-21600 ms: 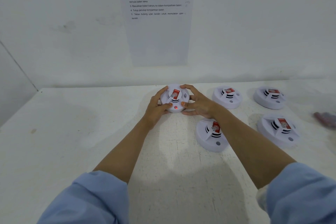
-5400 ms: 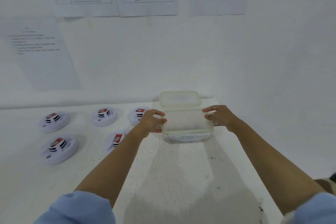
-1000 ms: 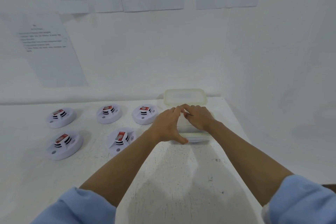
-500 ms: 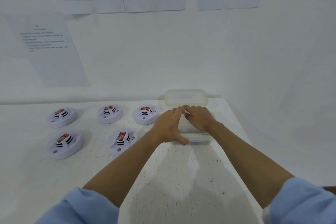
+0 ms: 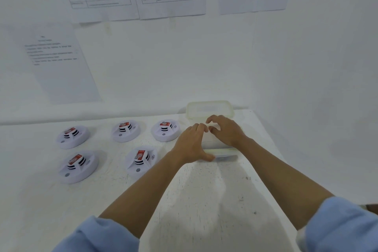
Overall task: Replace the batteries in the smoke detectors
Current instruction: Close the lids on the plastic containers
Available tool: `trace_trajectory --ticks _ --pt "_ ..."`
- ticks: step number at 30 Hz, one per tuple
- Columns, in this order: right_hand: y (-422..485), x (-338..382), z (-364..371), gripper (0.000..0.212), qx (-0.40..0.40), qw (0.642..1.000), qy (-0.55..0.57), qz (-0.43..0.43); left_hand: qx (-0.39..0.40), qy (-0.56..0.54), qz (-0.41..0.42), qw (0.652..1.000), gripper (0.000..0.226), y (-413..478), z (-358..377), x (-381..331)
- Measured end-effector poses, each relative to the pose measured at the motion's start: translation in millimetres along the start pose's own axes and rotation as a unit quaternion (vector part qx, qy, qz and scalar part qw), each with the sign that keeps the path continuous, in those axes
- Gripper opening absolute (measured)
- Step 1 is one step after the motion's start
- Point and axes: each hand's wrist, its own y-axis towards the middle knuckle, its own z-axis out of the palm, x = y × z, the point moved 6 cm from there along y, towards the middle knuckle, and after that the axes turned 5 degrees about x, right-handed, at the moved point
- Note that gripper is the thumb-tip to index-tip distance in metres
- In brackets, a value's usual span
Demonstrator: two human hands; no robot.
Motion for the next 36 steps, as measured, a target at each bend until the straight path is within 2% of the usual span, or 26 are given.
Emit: trace_trajectory --ticks 3,5,8,11,17,26,36 --pt "-11.7 2.2 -13.6 0.018 -0.095 0.995 0.018 -0.018 0.016 -0.023 0.01 1.0 0.069 -3.9 5.6 1.0" --pt "-21.4 2.7 -19.2 0.019 -0.114 0.993 0.016 -0.017 0.032 -0.049 0.017 0.998 0.066 -7.9 9.0 1.2" --pt "-36.7 0.3 -22.4 0.022 -0.086 0.996 0.009 -0.005 0.029 -0.062 0.018 0.998 0.065 -15.5 11.8 4.3" --pt "-46.8 -3.4 -20.3 0.029 -0.016 1.0 0.009 0.008 0.007 -0.051 0.011 0.999 0.061 -23.9 10.2 7.3" --pt "-61.9 -17.7 2.0 0.069 0.143 0.989 -0.027 0.007 0.007 -0.043 -0.001 0.999 0.057 -34.0 11.9 8.3" --pt "-54.2 -29.4 11.1 0.061 0.097 0.994 -0.043 -0.038 -0.001 -0.008 -0.01 1.0 0.049 -30.9 12.2 4.4" --pt "-39.3 -34.5 11.5 0.062 0.086 0.995 -0.038 -0.03 -0.002 -0.001 -0.004 1.0 0.051 -18.4 9.2 12.3"
